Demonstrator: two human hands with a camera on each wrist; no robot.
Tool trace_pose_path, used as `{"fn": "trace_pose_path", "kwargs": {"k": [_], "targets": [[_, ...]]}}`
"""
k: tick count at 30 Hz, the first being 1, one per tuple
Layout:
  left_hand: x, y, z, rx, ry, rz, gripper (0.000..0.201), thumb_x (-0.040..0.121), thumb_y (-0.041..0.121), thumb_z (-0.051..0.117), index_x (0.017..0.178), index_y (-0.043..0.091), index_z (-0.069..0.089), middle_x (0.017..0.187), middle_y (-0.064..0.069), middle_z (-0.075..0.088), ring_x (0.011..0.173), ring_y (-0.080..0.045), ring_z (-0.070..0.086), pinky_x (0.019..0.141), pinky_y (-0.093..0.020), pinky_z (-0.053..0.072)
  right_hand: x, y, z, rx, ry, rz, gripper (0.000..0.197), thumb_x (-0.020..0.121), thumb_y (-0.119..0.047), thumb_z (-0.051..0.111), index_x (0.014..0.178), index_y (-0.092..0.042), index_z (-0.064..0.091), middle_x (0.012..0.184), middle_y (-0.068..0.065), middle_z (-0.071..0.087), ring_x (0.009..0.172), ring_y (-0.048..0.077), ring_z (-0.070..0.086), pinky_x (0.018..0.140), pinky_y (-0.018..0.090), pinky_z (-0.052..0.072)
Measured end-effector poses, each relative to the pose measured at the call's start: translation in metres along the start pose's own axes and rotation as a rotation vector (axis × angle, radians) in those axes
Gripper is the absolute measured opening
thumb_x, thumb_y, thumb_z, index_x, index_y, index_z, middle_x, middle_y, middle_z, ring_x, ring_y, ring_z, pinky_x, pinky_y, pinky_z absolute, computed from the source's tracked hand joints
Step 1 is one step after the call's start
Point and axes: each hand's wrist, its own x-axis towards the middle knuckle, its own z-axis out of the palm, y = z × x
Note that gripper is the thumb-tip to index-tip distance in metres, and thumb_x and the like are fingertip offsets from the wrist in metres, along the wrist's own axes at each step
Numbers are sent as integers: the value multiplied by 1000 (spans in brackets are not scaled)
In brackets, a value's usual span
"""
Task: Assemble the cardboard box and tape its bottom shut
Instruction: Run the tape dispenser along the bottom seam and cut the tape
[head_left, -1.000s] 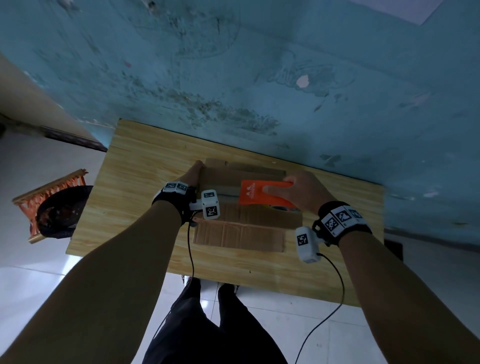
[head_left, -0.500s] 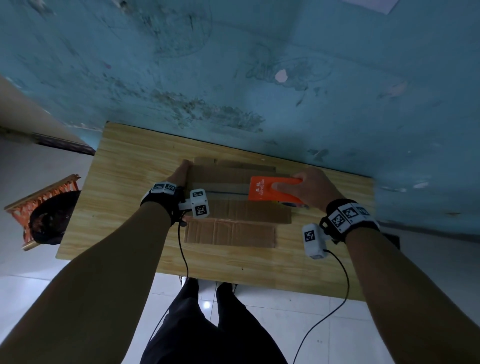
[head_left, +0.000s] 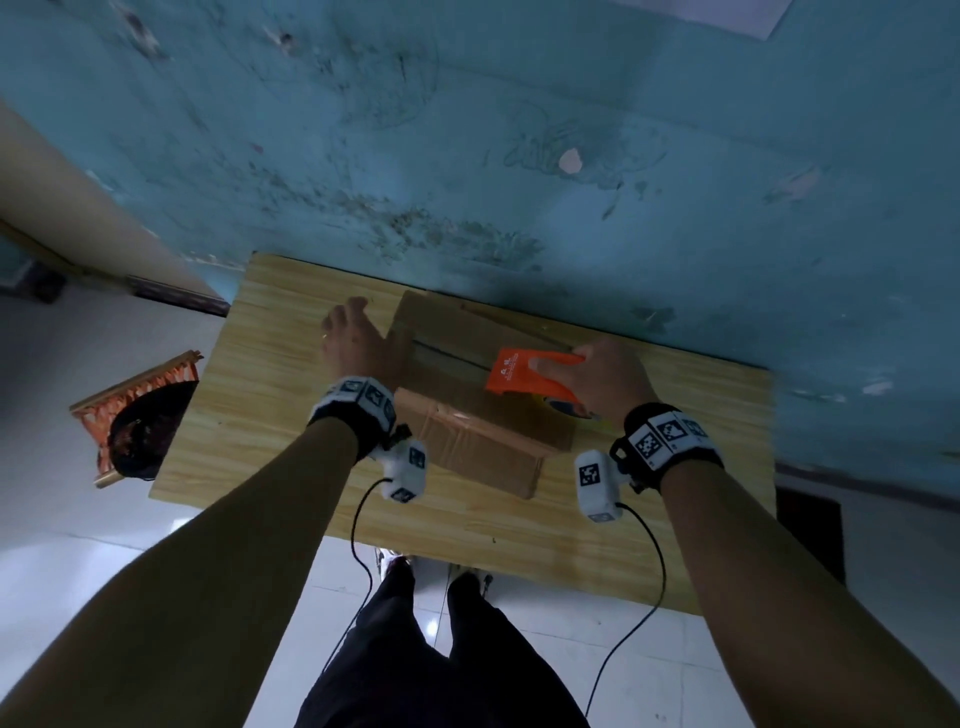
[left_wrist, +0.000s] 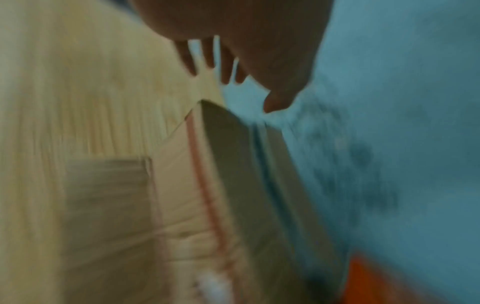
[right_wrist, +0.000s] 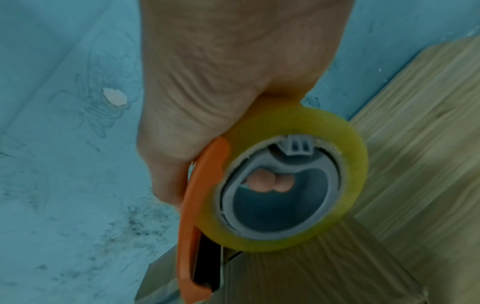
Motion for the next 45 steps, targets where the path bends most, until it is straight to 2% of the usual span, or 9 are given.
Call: {"fn": "trace_pose_path", "kwargs": {"k": [2, 4, 7, 12, 17, 25, 32, 36, 45], "targets": [[-17, 10, 18, 127, -117, 328, 81, 78, 38, 73, 149, 13, 42, 157, -12, 42, 149, -31, 32, 117, -57, 33, 0, -1, -1, -14, 1, 6, 60, 85, -71, 76, 96, -12, 79, 78, 3, 78, 62, 17, 78, 62, 34, 69], [-29, 23, 34, 220, -346, 485, 96, 79, 57, 68, 160, 25, 27, 170, 0, 22, 158, -25, 10, 125, -59, 12, -1, -1, -3, -13, 6, 6, 60, 85, -71, 75, 92, -12, 78, 75, 3, 77, 60, 17, 78, 62, 36, 69], [-42, 37, 51, 372, -492, 564, 104, 80, 71, 65, 162, 37, 11, 174, 1, 1, 159, -26, -6, 124, -63, -1, -2, 4, -5, -1, 26, -11, 62, 85, -72, 74, 89, -10, 79, 70, 5, 77, 56, 20, 78, 62, 43, 69], [-44, 46, 70, 542, -465, 504, 131, 53, 97, 60, 160, 47, 2, 173, 1, -8, 158, -30, -11, 109, -75, -20, -1, 11, -9, 11, 35, -30, 63, 86, -72, 72, 79, -10, 78, 64, 8, 77, 54, 22, 76, 63, 46, 68], [-47, 39, 80, 609, -452, 496, 144, 45, 105, 50, 161, 43, -9, 171, 0, -19, 157, -30, -17, 108, -83, -10, 0, 17, -11, 26, 17, -55, 66, 85, -76, 69, 83, -11, 78, 68, 7, 78, 56, 20, 77, 65, 47, 69], [-50, 36, 80, 530, -462, 462, 144, 45, 102, 54, 161, 44, -10, 171, 3, -21, 156, -27, -21, 111, -81, -8, 2, 25, -14, -33, 5, -118, 69, 87, -79, 65, 89, -12, 80, 73, 4, 78, 63, 19, 78, 69, 43, 69], [-48, 33, 81, 532, -462, 463, 145, 43, 103, 51, 160, 44, -11, 171, 5, -20, 158, -25, -17, 112, -80, -6, 1, 49, -36, -9, -22, -71, 65, 83, -78, 71, 84, -14, 79, 68, 2, 78, 53, 15, 77, 58, 36, 68], [-48, 33, 80, 526, -471, 471, 145, 44, 103, 53, 159, 47, -15, 170, 7, -23, 157, -25, -18, 112, -80, -5, -12, 79, -51, 42, -21, -47, 54, 85, -73, 74, 77, -19, 75, 61, -1, 75, 46, 11, 72, 47, 25, 56], [-48, 35, 79, 562, -483, 464, 146, 44, 105, 52, 157, 47, -20, 170, 5, -23, 157, -26, -20, 112, -79, -10, -28, 125, -69, 57, 33, -15, 56, 84, -73, 74, 75, -18, 79, 58, -2, 75, 49, 16, 74, 52, 30, 61]]}}
